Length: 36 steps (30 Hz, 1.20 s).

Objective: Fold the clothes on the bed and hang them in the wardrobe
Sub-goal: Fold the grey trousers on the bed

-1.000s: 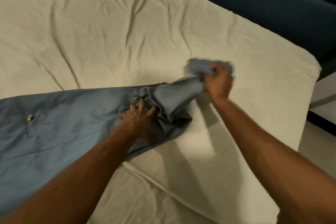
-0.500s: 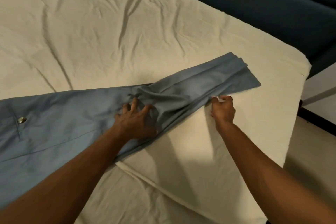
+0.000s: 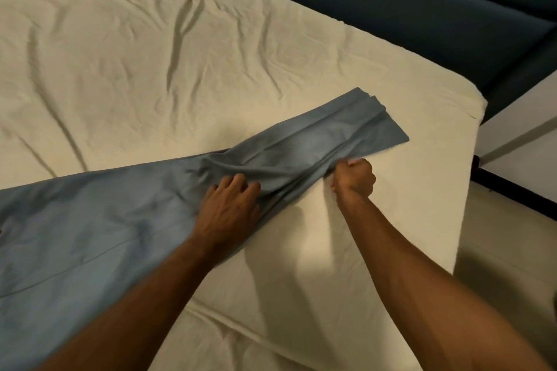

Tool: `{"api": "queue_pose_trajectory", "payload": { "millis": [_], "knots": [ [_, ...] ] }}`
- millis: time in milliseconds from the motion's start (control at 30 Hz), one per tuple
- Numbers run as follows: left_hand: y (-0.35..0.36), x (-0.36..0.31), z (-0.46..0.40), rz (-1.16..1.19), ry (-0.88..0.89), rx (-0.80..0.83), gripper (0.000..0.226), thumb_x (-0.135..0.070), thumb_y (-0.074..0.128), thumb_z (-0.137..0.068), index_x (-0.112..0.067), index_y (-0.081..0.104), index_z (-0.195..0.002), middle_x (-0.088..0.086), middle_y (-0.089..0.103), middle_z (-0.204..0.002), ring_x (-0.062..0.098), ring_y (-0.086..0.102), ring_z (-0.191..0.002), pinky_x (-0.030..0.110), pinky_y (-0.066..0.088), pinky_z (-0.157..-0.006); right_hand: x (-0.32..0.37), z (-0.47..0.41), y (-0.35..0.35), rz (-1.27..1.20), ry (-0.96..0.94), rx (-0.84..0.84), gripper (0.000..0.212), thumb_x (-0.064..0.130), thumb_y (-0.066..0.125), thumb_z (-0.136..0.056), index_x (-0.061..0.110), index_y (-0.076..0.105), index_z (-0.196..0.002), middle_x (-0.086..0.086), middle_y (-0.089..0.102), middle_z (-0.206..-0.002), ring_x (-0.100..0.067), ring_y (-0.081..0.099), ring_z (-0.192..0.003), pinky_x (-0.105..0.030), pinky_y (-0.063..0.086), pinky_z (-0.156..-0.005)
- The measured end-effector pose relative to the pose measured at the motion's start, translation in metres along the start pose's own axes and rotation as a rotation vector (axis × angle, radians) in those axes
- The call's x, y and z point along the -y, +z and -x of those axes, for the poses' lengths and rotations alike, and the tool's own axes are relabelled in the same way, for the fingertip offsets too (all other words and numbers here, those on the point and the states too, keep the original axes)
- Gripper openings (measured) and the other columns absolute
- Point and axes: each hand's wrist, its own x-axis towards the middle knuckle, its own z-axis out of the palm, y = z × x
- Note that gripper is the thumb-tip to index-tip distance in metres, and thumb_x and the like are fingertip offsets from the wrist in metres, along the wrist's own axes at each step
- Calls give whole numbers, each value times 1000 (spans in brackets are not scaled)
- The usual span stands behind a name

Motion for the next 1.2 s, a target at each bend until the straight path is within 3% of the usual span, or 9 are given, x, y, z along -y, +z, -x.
{"api": "queue_pose_trajectory", "payload": {
  "millis": [100, 200, 300, 400, 567, 733, 933, 1100, 1200],
  "knots": [
    [1, -5, -11, -13, 21, -38, 29, -41, 35, -92, -22, 57, -95, 2, 56, -89, 20, 50, -77, 35, 45, -67, -16, -5, -20, 13, 27, -63, 18, 35, 61, -88, 18, 58, -84, -12, 72, -89, -37, 70, -78, -45, 59, -82],
    [2, -16, -26, 8, 59, -57, 27, -39, 37, -92, -21, 58, -91, 2, 57, -87, 23, 53, -77, 36, 46, -68, -19, -15, -32, -32, 24, -61, 13, 28, 60, -92, 16, 58, -86, -4, 65, -71, -30, 68, -59, -46, 61, -72],
    [7, -33, -46, 11, 128, -78, 26, -38, 40, -94, -20, 60, -93, 2, 58, -85, 22, 54, -75, 33, 42, -66, -12, -30, -37, -132, 62, -35, 23, 32, 64, -93, 11, 60, -99, -8, 68, -73, -24, 65, -44, -44, 62, -66],
    [16, -52, -74, 17, 164, -62, 22, -36, 51, -95, -19, 64, -98, 3, 60, -85, 23, 56, -76, 32, 36, -68, -8, -42, -41, -227, 72, 28, 27, 33, 68, -93, 9, 59, -100, -13, 70, -79, -25, 64, -42, -45, 63, -63],
    [27, -80, -124, 32, 159, -7, 21, -30, 50, -102, -18, 64, -112, 5, 62, -97, 25, 54, -90, 32, 34, -74, -13, -65, -48, -326, 59, 95, 27, 30, 68, -95, 7, 55, -89, -14, 67, -67, -26, 63, -43, -32, 56, -47],
    [32, -99, -166, 60, 157, -53, 24, -28, 49, -102, -16, 65, -115, 9, 65, -110, 30, 55, -102, 38, 42, -81, -15, -82, -43, -289, 27, 72, 41, 38, 71, -91, 7, 57, -68, -13, 69, -62, -27, 66, -46, -34, 59, -54],
    [49, -125, -217, 62, 183, -29, 32, -30, 47, -103, -18, 58, -132, 8, 60, -126, 26, 55, -113, 37, 46, -91, -14, -109, -36, -225, 8, 50, 28, 28, 63, -96, 6, 64, -80, -9, 70, -60, -24, 63, -44, -36, 61, -56],
    [67, -140, -250, 19, 39, 30, 28, -36, 56, -98, -17, 52, -118, 7, 59, -110, 26, 57, -101, 40, 51, -86, -17, -114, -34, -246, -33, 30, 26, 23, 52, -99, 11, 58, -77, -11, 70, -62, -29, 63, -46, -42, 60, -51],
    [66, -139, -264, 117, -159, -26, 13, -22, 51, -99, -11, 57, -103, 12, 63, -101, 32, 60, -95, 41, 50, -82, -18, -111, -32, -210, -101, -106, 22, 20, 46, -101, 11, 53, -83, -12, 68, -74, -30, 67, -55, -43, 61, -59]
  ]
}}
